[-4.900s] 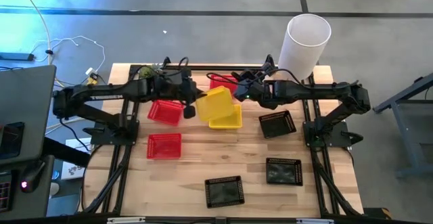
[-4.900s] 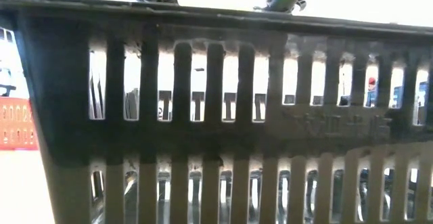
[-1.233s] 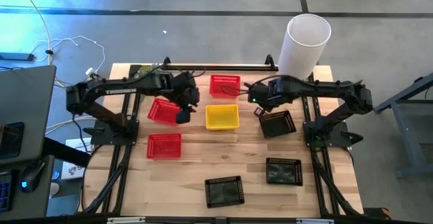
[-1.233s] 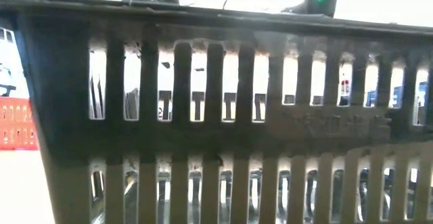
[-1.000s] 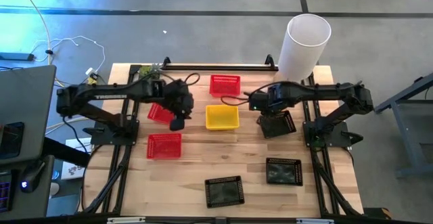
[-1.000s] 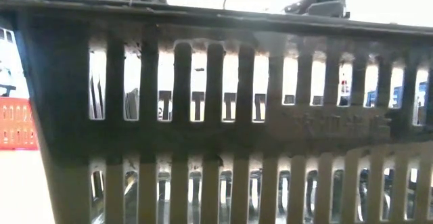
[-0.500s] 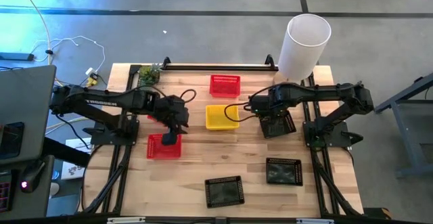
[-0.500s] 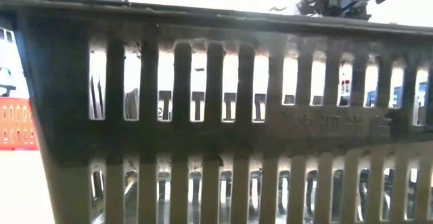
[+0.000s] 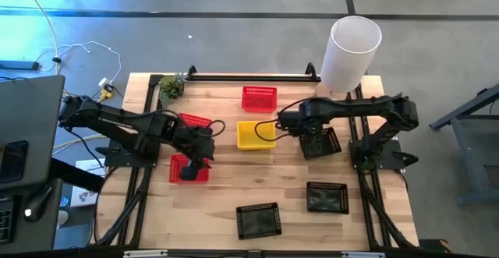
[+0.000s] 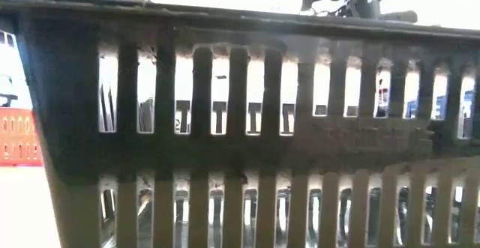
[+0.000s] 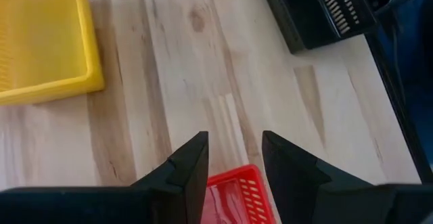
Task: Stack baskets by color
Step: Stack the top black bin on the bottom right black bin
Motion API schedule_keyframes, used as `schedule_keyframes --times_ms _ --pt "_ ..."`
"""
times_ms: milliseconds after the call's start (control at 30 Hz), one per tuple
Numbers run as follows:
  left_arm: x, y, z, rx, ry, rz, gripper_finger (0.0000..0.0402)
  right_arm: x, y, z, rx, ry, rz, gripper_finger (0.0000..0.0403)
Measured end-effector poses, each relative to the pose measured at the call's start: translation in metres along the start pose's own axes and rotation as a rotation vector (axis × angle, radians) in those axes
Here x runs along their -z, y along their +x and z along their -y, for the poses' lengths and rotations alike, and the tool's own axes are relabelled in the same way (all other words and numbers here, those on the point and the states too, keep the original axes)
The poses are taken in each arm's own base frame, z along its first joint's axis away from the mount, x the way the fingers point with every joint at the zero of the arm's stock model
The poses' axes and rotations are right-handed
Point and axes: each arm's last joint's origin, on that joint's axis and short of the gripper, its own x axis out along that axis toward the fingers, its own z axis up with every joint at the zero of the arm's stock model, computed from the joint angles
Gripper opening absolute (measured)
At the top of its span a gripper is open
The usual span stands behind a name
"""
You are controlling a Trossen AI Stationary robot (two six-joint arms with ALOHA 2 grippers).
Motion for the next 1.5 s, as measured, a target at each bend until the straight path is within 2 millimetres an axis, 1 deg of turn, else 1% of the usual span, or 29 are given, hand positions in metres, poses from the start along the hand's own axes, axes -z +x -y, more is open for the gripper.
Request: schedule_keyframes --times_ms 133,267,567,800,1100,1300,1500 --pt "0.0 0.0 0.002 -0.033 0.002 -0.001 0.0124 -0.01 0.011 0.0 0.028 -0.02 -0.039 0.0114" --pt "0.001 0.001 0.003 -0.042 0.004 -0.012 0.0124 -0.016 0.02 0.001 0.038 -0.017 -0.077 0.0114" --pt "0.002 0.001 0.003 -0.045 0.007 -0.018 0.0124 -0.03 0.039 0.016 0.019 -0.005 -0.099 0.0114" --pt "0.002 0.001 0.003 -0.045 0.0 -0.023 0.0124 -0.035 0.053 0.024 -0.051 -0.012 -0.143 0.0114" --pt "0.002 0.001 0.003 -0.045 0.0 -0.024 0.0124 -0.043 0.068 0.026 -0.088 -0.013 -0.18 0.0114" --pt "0.002 0.001 0.003 -0.045 0.0 -0.024 0.0124 -0.044 0.071 0.026 -0.074 -0.014 -0.187 0.0114" --pt "0.002 0.001 0.003 -0.045 -0.001 -0.023 0.0124 -0.034 0.062 0.028 -0.071 -0.019 -0.227 0.0114"
